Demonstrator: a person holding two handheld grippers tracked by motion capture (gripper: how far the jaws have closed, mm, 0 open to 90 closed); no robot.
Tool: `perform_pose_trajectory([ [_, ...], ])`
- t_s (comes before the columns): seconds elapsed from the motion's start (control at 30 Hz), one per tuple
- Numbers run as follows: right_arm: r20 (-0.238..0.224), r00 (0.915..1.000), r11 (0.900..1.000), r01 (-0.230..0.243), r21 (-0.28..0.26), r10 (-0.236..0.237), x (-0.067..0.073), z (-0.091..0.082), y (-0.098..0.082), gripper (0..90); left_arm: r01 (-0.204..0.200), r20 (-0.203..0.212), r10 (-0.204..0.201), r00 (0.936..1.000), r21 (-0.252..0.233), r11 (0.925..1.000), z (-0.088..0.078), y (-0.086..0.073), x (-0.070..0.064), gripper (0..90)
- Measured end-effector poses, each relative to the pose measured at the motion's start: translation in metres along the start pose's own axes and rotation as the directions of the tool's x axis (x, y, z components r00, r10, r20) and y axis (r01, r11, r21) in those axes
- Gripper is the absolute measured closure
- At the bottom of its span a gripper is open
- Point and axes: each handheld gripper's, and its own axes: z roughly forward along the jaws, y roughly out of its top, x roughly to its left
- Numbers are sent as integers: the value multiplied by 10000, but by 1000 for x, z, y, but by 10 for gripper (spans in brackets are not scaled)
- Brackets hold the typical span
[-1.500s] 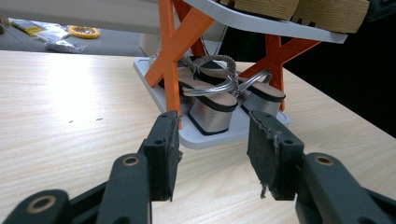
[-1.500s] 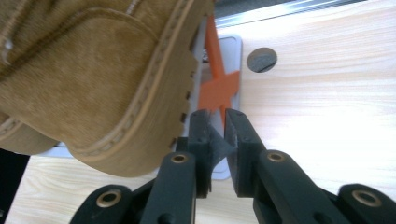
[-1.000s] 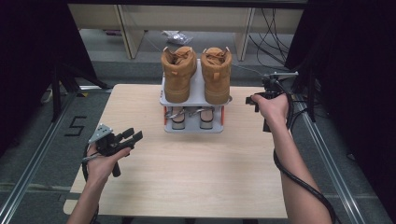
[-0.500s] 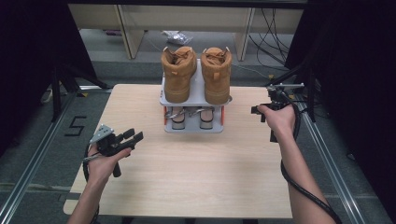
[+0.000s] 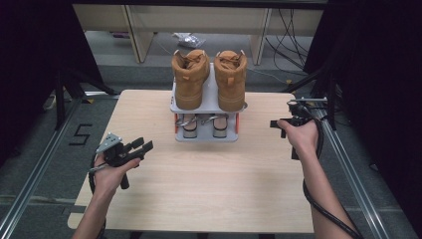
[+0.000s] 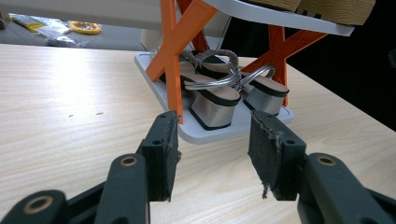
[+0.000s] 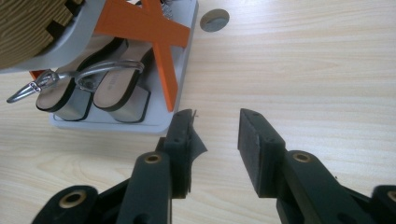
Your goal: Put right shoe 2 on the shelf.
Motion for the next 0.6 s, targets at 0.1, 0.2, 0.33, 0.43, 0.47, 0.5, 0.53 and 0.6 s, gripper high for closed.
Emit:
perform_pose_trajectory([
  [0.1,64,9989,9988,468,-152,-467,-3,1,-3,656,-32,13,32,10000,35,10000,0,0,0,518],
  [0.2,-20,10000,9998,16,-182,-17,-1,1,-6,646,-49,26,49,10000,35,10000,0,0,0,517],
  [0.33,-141,9995,9989,264,-400,-270,-3,2,-13,628,-5,-6,5,10000,15,10000,0,0,0,518],
  [0.43,-149,9979,9965,627,-560,-636,-7,2,-17,616,-21,4,21,10000,21,10000,0,0,0,518],
  [0.47,-166,9990,9969,414,-666,-426,-6,3,-18,607,-15,9,15,10000,9,10000,-1,0,0,517],
  [0.5,-217,9996,9983,171,-561,-183,-5,3,-21,598,-20,5,20,10000,-10,10000,-1,0,1,517],
  [0.53,-181,9998,9991,-127,-411,119,-3,2,-22,596,-26,3,26,10000,-41,10000,-1,1,1,517],
  [0.6,-45,9997,9982,229,-551,-232,-6,4,-26,592,-29,-16,28,10000,-39,10000,-1,1,2,518],
])
